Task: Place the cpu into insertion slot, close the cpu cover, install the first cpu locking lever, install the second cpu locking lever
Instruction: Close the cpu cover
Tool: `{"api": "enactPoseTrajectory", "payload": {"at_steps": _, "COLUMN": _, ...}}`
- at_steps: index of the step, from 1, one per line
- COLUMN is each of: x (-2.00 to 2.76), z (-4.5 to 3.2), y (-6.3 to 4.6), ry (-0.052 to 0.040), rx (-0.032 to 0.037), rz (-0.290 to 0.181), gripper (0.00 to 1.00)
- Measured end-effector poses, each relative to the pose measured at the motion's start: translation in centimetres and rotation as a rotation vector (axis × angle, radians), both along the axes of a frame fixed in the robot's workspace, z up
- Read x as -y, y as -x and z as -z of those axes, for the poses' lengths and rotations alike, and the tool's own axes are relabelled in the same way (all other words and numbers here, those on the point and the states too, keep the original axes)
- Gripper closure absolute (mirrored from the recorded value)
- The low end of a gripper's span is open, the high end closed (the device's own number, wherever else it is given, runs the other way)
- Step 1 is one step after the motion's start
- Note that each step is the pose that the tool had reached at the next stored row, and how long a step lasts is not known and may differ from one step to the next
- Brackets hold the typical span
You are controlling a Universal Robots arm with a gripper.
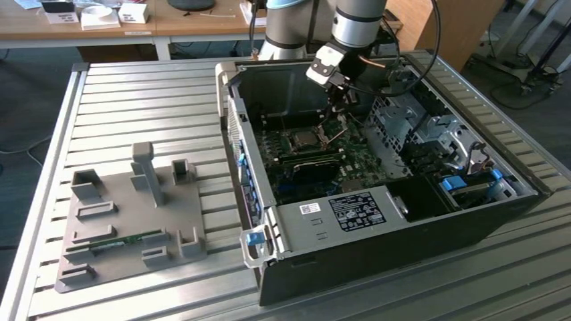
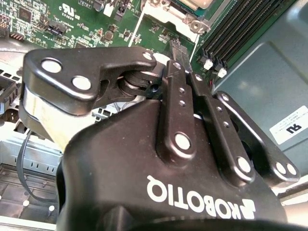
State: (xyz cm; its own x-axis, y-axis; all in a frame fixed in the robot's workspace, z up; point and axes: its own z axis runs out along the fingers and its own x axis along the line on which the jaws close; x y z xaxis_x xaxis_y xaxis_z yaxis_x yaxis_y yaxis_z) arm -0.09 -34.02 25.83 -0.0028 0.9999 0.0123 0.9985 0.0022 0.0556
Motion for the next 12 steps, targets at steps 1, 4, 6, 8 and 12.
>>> {"api": "enactPoseTrajectory", "payload": {"at_steps": 1, "x": 0.00, "z": 0.00, "y": -0.01, "ry": 0.0001, "rx": 0.0000, "rz": 0.000, "gripper": 0.89}}
{"api": "enactPoseTrajectory", "payload": {"at_steps": 4, "x": 0.00, "z": 0.00, "y": -0.13, "ry": 0.0001, "rx": -0.0001, "rz": 0.000, "gripper": 0.89}}
{"api": "enactPoseTrajectory", "payload": {"at_steps": 6, "x": 0.00, "z": -0.01, "y": -0.25, "ry": 0.0001, "rx": 0.0000, "rz": 0.000, "gripper": 0.89}}
{"api": "enactPoseTrajectory", "payload": {"at_steps": 8, "x": 0.00, "z": 0.00, "y": -0.39, "ry": 0.0001, "rx": 0.0000, "rz": 0.000, "gripper": 0.89}}
{"api": "enactPoseTrajectory", "payload": {"at_steps": 12, "x": 0.00, "z": 0.00, "y": -0.42, "ry": 0.0001, "rx": 0.0000, "rz": 0.000, "gripper": 0.89}}
